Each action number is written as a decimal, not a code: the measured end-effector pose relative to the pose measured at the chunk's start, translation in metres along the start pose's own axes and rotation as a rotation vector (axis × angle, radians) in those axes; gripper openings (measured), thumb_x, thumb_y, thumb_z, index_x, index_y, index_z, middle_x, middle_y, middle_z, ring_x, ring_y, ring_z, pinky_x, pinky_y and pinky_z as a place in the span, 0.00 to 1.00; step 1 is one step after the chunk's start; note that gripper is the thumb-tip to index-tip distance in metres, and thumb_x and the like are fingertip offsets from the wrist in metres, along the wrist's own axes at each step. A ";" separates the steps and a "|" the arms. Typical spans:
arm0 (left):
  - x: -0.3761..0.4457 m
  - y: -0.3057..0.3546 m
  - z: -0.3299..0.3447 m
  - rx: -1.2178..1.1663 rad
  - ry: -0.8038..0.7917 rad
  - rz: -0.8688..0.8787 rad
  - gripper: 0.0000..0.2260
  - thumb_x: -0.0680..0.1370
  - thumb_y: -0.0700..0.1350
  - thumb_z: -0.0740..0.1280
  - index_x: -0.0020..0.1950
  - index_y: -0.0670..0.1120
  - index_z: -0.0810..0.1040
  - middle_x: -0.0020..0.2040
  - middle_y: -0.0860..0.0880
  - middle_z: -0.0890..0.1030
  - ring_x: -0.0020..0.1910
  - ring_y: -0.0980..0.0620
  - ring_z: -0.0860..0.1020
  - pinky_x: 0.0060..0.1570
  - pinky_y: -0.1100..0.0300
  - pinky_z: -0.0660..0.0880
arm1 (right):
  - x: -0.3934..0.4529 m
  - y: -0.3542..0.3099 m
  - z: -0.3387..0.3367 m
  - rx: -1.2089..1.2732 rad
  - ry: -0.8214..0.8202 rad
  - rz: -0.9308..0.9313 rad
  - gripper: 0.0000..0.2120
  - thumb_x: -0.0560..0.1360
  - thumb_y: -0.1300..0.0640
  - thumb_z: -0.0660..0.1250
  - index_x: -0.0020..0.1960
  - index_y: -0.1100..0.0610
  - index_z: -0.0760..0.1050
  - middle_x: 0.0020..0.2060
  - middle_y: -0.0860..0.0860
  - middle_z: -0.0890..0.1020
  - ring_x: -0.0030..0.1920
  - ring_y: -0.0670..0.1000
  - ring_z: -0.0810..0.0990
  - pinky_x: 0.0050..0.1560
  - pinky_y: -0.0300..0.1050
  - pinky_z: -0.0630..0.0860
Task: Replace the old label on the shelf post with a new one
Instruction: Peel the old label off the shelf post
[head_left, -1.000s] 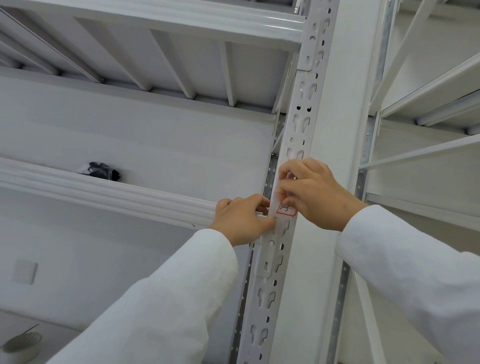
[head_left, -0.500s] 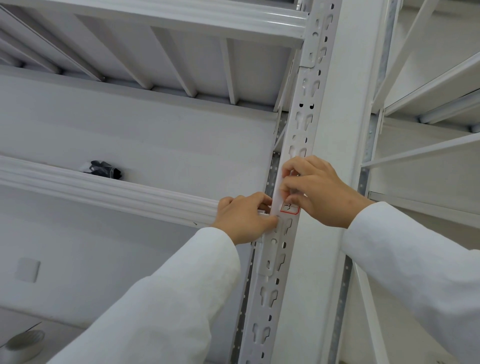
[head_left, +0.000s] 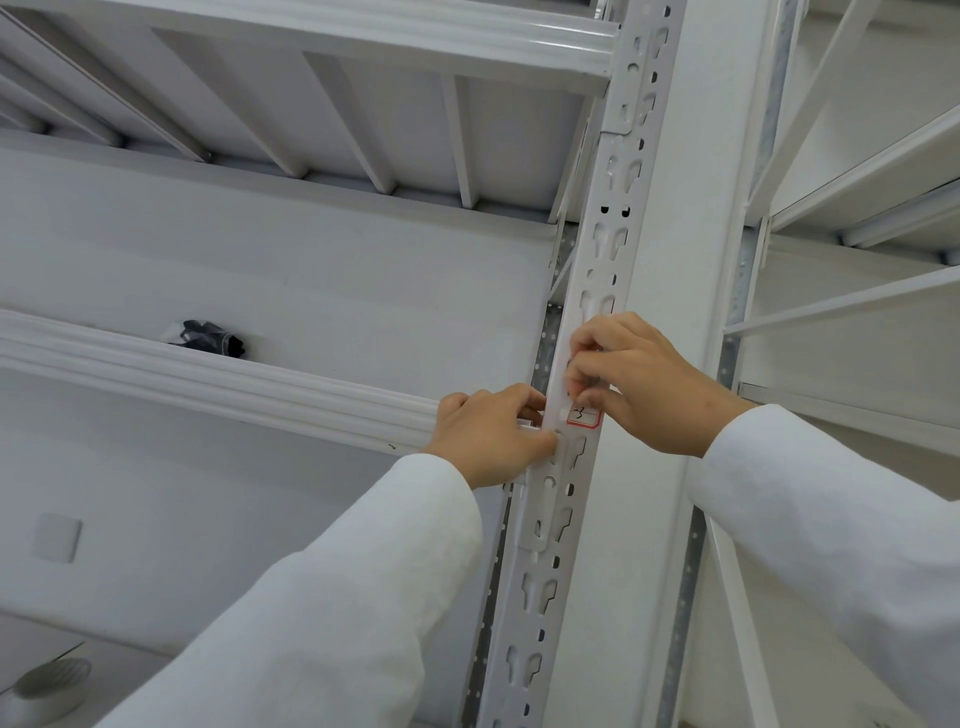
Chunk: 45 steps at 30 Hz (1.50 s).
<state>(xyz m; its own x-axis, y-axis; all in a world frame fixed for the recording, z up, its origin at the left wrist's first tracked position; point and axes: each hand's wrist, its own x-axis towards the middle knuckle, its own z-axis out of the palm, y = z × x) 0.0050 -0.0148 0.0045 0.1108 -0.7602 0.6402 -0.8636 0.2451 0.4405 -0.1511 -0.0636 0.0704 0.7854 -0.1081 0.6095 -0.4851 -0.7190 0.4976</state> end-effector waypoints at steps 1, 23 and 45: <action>0.000 0.000 0.000 0.000 -0.001 0.000 0.15 0.75 0.55 0.61 0.61 0.57 0.72 0.60 0.59 0.79 0.63 0.55 0.71 0.62 0.60 0.54 | 0.000 0.000 0.000 0.006 -0.003 0.001 0.01 0.72 0.61 0.68 0.42 0.56 0.78 0.47 0.47 0.71 0.50 0.50 0.64 0.52 0.33 0.54; 0.002 -0.001 0.000 -0.036 -0.015 -0.016 0.15 0.75 0.55 0.62 0.61 0.56 0.73 0.59 0.58 0.79 0.63 0.56 0.70 0.63 0.60 0.53 | -0.005 0.003 -0.002 0.059 0.001 -0.015 0.02 0.71 0.63 0.69 0.42 0.56 0.78 0.46 0.49 0.75 0.49 0.49 0.66 0.52 0.27 0.61; 0.001 -0.002 -0.001 -0.018 -0.022 -0.007 0.16 0.75 0.55 0.61 0.62 0.57 0.72 0.60 0.59 0.78 0.63 0.55 0.70 0.60 0.61 0.53 | -0.004 0.005 0.005 -0.107 0.061 -0.089 0.03 0.68 0.63 0.71 0.40 0.56 0.78 0.46 0.54 0.77 0.46 0.58 0.73 0.48 0.47 0.71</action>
<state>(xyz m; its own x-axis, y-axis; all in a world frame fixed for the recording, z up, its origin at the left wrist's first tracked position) 0.0069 -0.0157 0.0051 0.1058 -0.7753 0.6227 -0.8540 0.2500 0.4563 -0.1551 -0.0700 0.0676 0.8037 -0.0025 0.5950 -0.4553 -0.6464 0.6122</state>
